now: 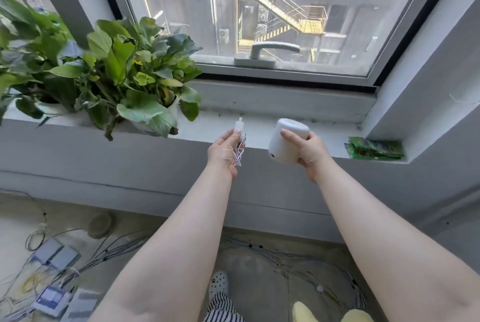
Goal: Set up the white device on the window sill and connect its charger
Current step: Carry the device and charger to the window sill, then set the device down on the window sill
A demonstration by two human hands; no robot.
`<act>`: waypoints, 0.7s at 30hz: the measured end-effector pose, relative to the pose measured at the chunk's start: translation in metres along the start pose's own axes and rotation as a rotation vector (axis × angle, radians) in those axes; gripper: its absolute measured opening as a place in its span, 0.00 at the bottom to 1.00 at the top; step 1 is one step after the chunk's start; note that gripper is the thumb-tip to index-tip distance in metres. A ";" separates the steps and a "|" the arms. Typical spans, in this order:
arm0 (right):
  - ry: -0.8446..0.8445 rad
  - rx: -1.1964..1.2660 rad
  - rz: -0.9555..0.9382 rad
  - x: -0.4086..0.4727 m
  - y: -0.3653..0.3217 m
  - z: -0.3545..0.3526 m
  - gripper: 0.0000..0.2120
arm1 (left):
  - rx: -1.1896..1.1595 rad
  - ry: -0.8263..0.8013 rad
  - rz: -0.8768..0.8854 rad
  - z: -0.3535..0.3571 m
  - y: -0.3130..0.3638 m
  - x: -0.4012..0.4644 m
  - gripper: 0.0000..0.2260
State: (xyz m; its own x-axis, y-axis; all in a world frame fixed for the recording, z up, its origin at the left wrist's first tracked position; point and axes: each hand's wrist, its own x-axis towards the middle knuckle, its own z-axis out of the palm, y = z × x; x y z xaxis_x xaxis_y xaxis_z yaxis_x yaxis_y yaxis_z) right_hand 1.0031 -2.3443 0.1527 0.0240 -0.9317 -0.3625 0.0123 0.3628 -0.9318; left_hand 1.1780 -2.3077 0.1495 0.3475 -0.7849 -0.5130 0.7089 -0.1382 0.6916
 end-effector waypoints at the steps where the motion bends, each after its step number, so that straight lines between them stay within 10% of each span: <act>1: 0.027 0.003 -0.009 0.008 -0.001 0.005 0.28 | 0.001 -0.004 -0.013 0.001 0.006 0.009 0.05; 21: 0.151 -0.088 -0.185 0.078 0.005 0.022 0.31 | 0.009 -0.036 -0.125 0.014 0.030 0.098 0.18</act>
State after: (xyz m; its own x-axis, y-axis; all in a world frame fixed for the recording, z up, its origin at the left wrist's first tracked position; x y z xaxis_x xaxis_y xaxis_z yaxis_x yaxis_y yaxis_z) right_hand 1.0268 -2.4153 0.1203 -0.1202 -0.9765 -0.1788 -0.0848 0.1895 -0.9782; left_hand 1.2247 -2.3967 0.1272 0.2345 -0.7823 -0.5770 0.7396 -0.2417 0.6282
